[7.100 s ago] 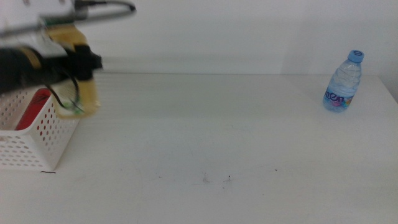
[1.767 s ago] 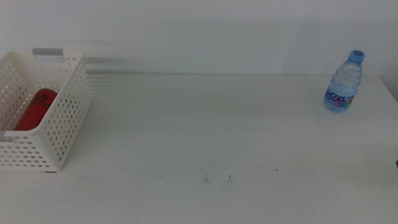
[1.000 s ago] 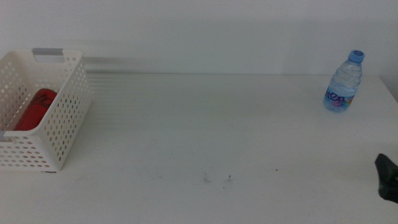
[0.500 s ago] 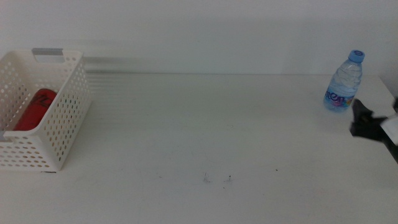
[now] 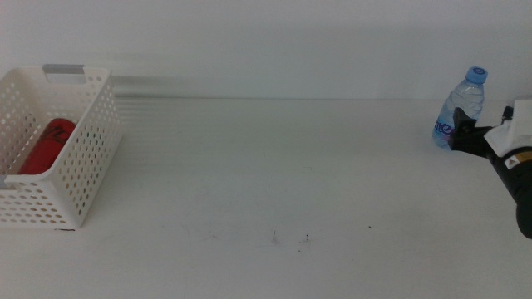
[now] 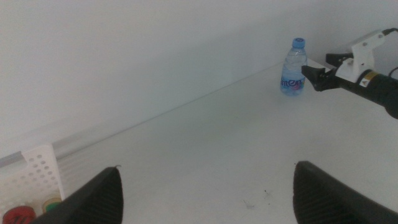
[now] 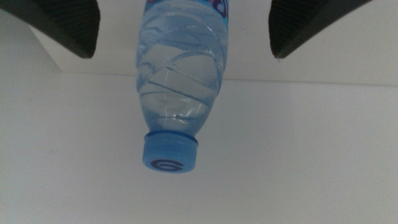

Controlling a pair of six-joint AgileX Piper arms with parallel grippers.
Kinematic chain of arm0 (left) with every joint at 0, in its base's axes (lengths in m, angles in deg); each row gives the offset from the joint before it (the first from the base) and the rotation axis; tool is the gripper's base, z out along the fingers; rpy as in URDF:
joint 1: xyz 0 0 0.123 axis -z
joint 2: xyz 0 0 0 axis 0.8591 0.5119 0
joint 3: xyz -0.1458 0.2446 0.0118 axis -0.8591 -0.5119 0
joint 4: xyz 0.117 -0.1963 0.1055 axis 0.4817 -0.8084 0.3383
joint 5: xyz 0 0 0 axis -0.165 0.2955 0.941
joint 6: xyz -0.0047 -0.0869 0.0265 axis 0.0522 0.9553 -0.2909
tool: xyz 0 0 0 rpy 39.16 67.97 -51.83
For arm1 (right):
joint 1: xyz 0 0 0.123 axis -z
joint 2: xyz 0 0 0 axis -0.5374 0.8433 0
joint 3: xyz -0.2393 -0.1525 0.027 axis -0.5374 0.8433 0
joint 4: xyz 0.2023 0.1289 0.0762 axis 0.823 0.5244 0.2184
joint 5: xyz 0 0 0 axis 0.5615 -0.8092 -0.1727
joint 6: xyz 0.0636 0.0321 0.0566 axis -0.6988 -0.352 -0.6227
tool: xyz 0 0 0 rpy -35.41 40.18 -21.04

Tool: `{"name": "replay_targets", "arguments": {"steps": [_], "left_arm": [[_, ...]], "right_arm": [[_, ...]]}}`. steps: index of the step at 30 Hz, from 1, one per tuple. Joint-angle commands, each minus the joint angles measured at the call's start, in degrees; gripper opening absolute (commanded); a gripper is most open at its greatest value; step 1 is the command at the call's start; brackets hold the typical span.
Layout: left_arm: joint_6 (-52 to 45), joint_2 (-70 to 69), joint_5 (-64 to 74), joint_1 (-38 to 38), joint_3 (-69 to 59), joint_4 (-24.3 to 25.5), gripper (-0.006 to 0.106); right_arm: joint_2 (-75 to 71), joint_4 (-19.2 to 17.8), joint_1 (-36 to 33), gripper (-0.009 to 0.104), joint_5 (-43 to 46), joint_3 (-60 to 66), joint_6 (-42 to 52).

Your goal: Use arms to grab the bottles and put them into the dustbin to the left of the table.

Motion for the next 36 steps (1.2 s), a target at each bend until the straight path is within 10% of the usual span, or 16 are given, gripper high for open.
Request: {"name": "replay_targets", "arguments": {"steps": [1, 31, 34, 36], "left_arm": [[-0.13, -0.14, -0.86, -0.07, 0.47, 0.04, 0.094], [0.07, -0.14, -0.86, -0.07, 0.47, 0.14, 0.094], [0.07, -0.14, -0.86, -0.07, 0.47, 0.14, 0.094], [0.07, -0.14, -0.86, -0.07, 0.47, 0.14, 0.094]], "right_arm": [[1.66, 0.43, 0.45, 0.081, 0.02, -2.01, 0.77], [21.46, 7.98, 0.45, 0.079, -2.61, -26.32, 6.79], [21.87, 8.15, 0.45, 0.058, -2.77, -27.13, 6.95], [21.87, 8.15, 0.45, 0.019, -2.77, -27.13, 7.38]]}}
